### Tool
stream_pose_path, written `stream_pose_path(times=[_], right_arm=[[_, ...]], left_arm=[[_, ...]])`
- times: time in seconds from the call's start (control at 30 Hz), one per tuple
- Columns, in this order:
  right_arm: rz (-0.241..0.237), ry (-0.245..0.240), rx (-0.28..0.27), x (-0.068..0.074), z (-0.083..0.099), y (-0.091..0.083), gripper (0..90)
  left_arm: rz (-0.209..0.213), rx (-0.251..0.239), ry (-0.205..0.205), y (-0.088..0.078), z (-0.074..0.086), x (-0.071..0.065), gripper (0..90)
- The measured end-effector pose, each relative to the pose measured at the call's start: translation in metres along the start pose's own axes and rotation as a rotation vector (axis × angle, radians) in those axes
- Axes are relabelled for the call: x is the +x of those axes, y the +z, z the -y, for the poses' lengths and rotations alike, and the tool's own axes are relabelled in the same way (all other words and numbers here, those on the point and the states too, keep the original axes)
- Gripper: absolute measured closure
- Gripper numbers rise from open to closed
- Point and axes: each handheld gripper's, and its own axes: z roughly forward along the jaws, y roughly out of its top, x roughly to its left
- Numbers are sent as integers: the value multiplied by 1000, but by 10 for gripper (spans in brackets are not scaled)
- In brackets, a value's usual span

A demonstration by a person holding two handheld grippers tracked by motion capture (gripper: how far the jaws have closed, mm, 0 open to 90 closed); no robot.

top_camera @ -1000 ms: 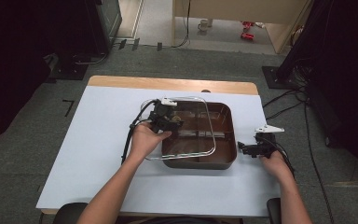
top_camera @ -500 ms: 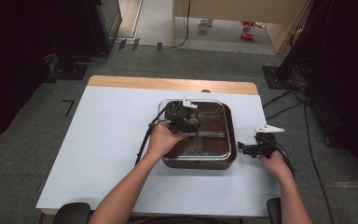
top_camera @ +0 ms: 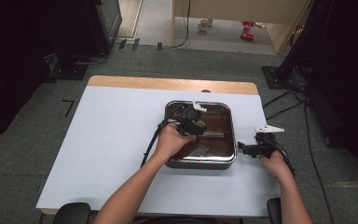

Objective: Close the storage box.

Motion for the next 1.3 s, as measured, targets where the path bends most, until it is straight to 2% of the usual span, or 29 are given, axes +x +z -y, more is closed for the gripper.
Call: stream_pose_path(times=[0.37,0.4,0.5,0.53,0.7,0.77,0.87,0.97,1.0,1.17,1.3], right_arm=[[0,-1,1,0,0,0,31],[0,0,1,0,0,0,31],[0,0,0,0,0,0,31],[0,0,0,0,0,0,31],[0,0,-1,0,0,0,31],[0,2,-1,0,0,0,31],[0,1,0,0,0,0,31],[0,1,0,0,0,0,31],[0,1,0,0,0,0,31],[1,0,0,0,0,0,31],[1,-2,-1,0,0,0,31]], left_arm=[[6,-10,16,0,2,1,585],[18,-10,9,0,2,3,582],[33,-28,0,-3,2,4,542],[44,-49,2,-6,2,5,517],[65,-67,4,-14,2,6,402],[55,-74,10,-22,3,7,370],[12,-88,9,-30,6,10,348],[17,-101,-6,-38,8,15,323],[17,-119,-20,-45,11,19,312],[11,-154,-28,-61,18,25,284],[-17,-165,-28,-78,29,32,282]])
